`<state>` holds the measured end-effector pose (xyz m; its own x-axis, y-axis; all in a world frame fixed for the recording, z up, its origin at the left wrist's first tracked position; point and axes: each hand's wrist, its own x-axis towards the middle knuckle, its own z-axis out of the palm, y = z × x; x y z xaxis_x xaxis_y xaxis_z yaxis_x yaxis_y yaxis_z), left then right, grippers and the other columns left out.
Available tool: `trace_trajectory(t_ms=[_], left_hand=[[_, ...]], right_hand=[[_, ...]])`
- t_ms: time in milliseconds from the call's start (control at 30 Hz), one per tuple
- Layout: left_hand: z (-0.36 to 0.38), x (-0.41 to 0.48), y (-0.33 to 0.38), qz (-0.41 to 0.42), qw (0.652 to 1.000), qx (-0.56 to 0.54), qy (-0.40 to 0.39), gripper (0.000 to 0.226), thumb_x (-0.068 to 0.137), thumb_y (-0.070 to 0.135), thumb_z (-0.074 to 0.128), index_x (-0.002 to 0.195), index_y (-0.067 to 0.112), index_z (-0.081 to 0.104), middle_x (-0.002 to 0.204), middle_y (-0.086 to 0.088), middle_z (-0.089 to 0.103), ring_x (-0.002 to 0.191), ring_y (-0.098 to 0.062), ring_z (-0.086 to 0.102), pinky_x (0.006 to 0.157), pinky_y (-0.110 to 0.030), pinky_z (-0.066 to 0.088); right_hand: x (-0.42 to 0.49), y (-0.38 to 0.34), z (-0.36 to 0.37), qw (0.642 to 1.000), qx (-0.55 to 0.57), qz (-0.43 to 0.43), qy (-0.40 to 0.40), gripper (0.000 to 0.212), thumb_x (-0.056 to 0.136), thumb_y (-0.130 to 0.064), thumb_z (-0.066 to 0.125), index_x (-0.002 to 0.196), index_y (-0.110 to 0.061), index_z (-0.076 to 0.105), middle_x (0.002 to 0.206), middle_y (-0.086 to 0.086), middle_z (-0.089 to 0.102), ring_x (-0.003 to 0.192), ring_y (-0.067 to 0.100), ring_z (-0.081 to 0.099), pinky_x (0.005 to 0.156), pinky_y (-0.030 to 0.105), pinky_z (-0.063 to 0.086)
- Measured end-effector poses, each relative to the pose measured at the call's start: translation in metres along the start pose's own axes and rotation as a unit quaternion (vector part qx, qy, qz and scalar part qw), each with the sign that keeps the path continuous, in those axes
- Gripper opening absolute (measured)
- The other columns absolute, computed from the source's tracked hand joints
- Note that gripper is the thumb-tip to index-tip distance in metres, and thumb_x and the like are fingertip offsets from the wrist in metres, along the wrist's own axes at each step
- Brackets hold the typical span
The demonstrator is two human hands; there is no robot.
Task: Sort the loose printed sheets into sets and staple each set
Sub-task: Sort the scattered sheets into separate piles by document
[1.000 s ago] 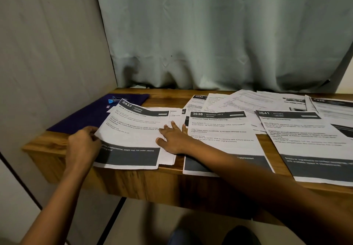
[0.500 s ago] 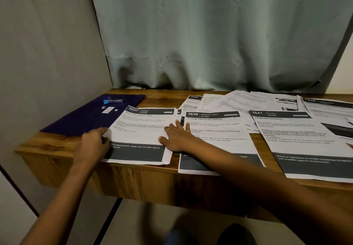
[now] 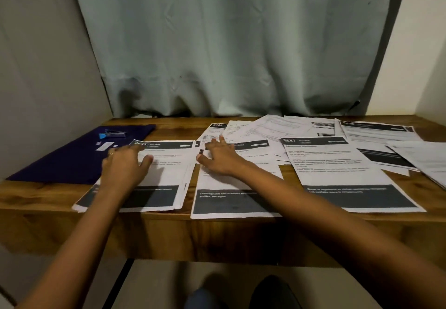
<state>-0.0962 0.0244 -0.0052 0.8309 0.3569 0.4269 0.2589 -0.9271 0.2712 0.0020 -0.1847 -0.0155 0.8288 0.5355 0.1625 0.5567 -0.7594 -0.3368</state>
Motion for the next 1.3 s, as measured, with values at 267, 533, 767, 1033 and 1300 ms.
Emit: trace_trajectory(t_ms=[267, 533, 767, 1033, 1300], left_hand=[[0.018, 0.022, 0.130, 0.116, 0.989, -0.090, -0.013, 0.044, 0.090, 0.039, 0.058, 0.123, 0.011, 0.058, 0.124, -0.015, 0.059, 0.116, -0.034, 0.051, 0.092, -0.040, 0.044], [0.072, 0.042, 0.237, 0.215, 0.962, -0.144, -0.088, 0.044, 0.088, 0.043, 0.059, 0.126, 0.020, 0.057, 0.131, -0.006, 0.057, 0.121, -0.026, 0.048, 0.096, -0.036, 0.042], [0.114, 0.058, 0.278, 0.268, 0.940, -0.136, -0.163, 0.064, 0.088, 0.058, 0.051, 0.142, 0.027, 0.037, 0.149, -0.003, 0.038, 0.136, -0.027, 0.031, 0.107, -0.045, 0.030], [0.159, 0.049, 0.292, 0.306, 0.919, -0.099, -0.227, 0.077, 0.085, 0.073, 0.031, 0.150, 0.036, 0.012, 0.159, 0.000, 0.006, 0.146, -0.026, 0.005, 0.117, -0.052, 0.001], [0.187, 0.045, 0.292, 0.317, 0.917, -0.033, -0.240, 0.083, 0.080, 0.080, 0.026, 0.150, 0.038, 0.009, 0.160, 0.004, 0.005, 0.147, -0.023, 0.002, 0.115, -0.048, -0.007]], right_hand=[[-0.027, 0.100, -0.063, 0.990, -0.021, 0.118, 0.070, 0.066, 0.093, -0.051, 0.045, 0.142, -0.007, 0.036, 0.155, 0.017, 0.019, 0.145, 0.033, 0.002, 0.116, 0.051, 0.013], [-0.048, 0.202, -0.087, 0.975, -0.013, 0.215, 0.059, 0.045, 0.092, -0.042, 0.050, 0.118, -0.005, 0.052, 0.125, 0.019, 0.055, 0.124, 0.034, 0.041, 0.100, 0.046, 0.038], [-0.039, 0.248, -0.100, 0.958, 0.065, 0.259, 0.106, 0.051, 0.089, -0.033, 0.058, 0.131, -0.006, 0.045, 0.131, 0.013, 0.053, 0.114, 0.028, 0.053, 0.085, 0.032, 0.043], [0.002, 0.288, -0.110, 0.937, 0.065, 0.319, 0.127, 0.055, 0.090, -0.038, 0.057, 0.130, -0.002, 0.045, 0.132, 0.014, 0.051, 0.120, 0.029, 0.048, 0.096, 0.036, 0.040], [0.052, 0.288, -0.095, 0.910, 0.109, 0.370, 0.153, 0.049, 0.080, -0.027, 0.070, 0.116, -0.005, 0.046, 0.113, 0.010, 0.057, 0.105, 0.028, 0.055, 0.093, 0.041, 0.047]])
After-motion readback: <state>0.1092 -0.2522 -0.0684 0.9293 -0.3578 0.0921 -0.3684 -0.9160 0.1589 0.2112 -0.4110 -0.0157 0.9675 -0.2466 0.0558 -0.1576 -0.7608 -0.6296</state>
